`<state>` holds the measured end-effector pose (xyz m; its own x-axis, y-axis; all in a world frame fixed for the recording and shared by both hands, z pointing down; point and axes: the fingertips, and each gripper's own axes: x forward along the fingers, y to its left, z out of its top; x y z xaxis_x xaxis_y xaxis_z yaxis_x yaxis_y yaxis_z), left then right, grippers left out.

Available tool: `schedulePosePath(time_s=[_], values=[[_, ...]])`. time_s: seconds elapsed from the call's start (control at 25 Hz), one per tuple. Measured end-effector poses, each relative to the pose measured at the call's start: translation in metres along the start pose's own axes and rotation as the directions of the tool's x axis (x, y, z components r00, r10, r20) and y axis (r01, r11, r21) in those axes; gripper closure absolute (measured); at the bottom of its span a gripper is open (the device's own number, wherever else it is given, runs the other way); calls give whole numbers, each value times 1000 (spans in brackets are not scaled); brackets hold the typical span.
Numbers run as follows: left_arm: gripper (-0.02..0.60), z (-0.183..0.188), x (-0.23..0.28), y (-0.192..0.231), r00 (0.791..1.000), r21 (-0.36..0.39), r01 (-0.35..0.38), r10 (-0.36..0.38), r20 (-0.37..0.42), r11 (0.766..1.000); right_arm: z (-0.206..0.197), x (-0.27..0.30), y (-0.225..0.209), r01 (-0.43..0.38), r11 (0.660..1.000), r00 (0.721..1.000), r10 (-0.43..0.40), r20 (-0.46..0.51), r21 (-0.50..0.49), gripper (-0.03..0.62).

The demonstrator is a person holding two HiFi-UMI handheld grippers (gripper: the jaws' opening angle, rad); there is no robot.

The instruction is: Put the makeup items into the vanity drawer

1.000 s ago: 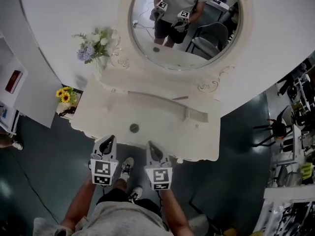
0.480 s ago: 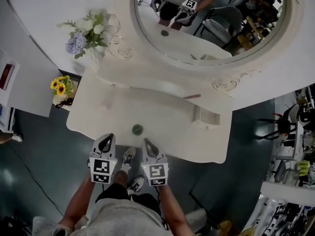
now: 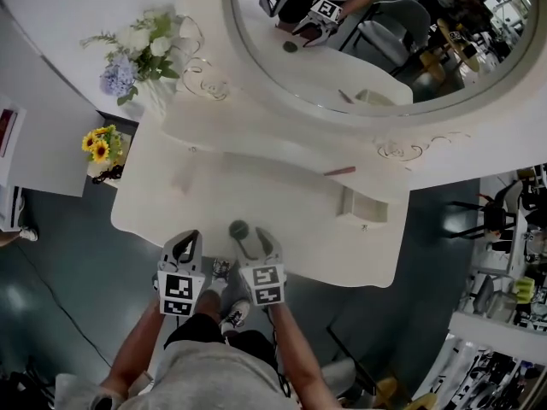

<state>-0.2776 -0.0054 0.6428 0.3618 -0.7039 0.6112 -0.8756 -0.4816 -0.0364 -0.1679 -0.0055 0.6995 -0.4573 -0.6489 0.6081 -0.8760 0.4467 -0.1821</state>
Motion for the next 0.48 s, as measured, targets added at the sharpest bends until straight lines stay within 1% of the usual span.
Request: schedulePosePath(time_s=[0.28, 0.4, 0.48], values=[[581, 2, 12, 8, 1000, -9, -1, 1, -12, 1000, -15, 28, -10, -8, 1000, 993, 8, -114, 4, 352], [581, 1, 16, 12, 1000, -17, -2, 1, -19, 1000, -24, 32, -8, -9, 1000, 986, 6, -165, -18, 353], [581, 2, 18, 15, 1000, -26, 1, -2, -22, 1000, -26, 34, -6, -15, 999, 983, 8, -183, -38, 362]])
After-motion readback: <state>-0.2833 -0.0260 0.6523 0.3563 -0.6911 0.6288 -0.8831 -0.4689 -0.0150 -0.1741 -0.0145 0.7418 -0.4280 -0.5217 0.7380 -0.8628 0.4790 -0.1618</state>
